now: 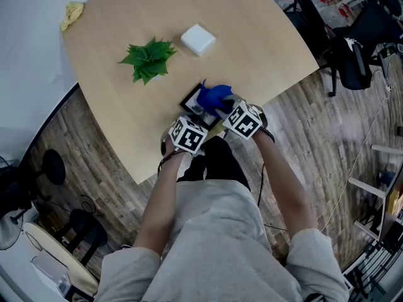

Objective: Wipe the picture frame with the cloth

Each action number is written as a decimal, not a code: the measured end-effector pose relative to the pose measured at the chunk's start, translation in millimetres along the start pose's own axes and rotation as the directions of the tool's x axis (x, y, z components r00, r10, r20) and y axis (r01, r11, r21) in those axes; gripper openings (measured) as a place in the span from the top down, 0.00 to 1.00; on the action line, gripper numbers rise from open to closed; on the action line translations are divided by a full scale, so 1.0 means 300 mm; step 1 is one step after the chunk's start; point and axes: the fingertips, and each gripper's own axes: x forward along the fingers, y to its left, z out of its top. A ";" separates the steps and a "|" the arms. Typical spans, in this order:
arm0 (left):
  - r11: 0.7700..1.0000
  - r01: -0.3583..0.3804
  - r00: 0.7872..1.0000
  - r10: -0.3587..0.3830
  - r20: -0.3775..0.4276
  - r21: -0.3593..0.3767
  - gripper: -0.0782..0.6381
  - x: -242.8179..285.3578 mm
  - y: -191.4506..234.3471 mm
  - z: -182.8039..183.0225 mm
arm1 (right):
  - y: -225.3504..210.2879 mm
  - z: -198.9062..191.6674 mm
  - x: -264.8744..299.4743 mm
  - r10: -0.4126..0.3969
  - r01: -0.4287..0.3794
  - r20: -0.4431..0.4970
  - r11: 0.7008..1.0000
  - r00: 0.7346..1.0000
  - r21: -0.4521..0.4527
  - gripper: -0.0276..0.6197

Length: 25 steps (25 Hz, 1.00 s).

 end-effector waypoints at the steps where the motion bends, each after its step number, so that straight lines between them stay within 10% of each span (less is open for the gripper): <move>1: 1.000 0.000 1.000 0.000 0.000 0.000 0.82 0.000 0.001 0.002 | 0.002 0.000 -0.006 0.000 0.000 0.000 1.000 1.000 -0.005 0.84; 25: 1.000 0.003 1.000 -0.003 0.010 0.008 0.82 -0.010 -0.002 0.003 | 0.098 -0.006 -0.040 -0.065 0.060 0.080 0.997 0.995 0.057 0.84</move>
